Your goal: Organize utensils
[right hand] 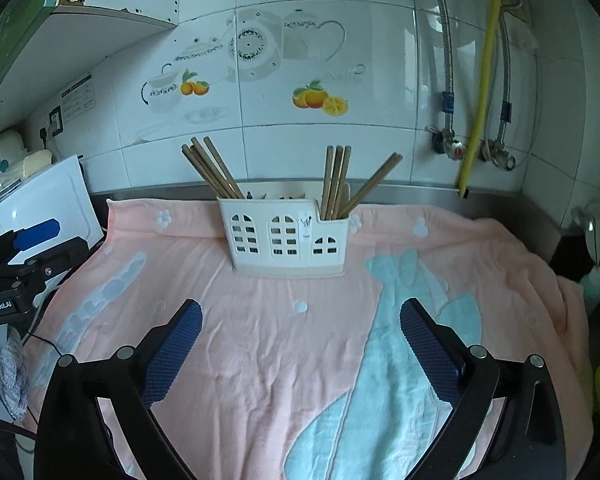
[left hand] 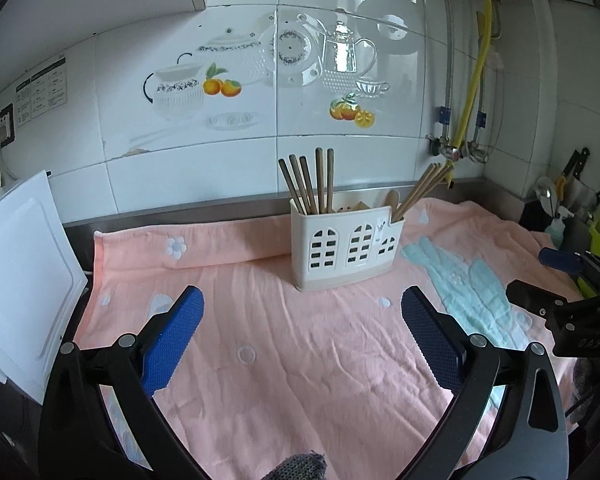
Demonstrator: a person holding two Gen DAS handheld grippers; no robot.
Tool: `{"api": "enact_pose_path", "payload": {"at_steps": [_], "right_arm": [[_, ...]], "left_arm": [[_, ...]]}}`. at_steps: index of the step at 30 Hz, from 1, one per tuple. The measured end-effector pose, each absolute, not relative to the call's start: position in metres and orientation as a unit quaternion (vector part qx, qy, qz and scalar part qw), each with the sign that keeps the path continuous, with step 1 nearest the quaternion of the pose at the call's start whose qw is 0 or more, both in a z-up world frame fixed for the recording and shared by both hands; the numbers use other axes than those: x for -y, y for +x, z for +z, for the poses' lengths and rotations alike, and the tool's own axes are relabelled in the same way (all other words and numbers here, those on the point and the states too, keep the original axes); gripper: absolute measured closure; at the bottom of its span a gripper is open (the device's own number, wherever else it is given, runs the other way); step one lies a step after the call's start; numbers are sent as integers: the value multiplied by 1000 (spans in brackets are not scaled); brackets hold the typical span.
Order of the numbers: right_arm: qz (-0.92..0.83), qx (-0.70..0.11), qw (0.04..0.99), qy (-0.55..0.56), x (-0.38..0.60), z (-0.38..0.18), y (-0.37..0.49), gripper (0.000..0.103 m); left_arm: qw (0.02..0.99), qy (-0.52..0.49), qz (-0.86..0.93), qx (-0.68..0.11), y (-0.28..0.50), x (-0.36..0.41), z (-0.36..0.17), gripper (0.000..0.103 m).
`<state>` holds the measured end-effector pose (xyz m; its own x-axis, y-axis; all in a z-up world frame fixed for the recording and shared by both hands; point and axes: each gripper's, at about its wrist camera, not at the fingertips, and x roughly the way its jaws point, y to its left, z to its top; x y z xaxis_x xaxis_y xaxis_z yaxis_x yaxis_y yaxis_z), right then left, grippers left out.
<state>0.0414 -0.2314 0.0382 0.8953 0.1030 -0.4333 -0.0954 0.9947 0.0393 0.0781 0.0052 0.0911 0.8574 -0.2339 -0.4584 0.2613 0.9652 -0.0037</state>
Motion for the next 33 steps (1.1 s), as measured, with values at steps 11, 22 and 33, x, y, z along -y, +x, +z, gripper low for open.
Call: {"api": "enact_pose_path", "payload": {"at_steps": [11, 22, 33], "right_arm": [[40, -239, 970, 14, 236, 25, 41, 7], [23, -246, 969, 7, 237, 19, 44, 7], [26, -246, 969, 8, 238, 18, 44, 7]], "left_arm": [[959, 24, -116, -258, 76, -2, 70, 5], [957, 15, -110, -269, 74, -2, 58, 5], [957, 19, -109, -268, 73, 2, 58, 5]]}}
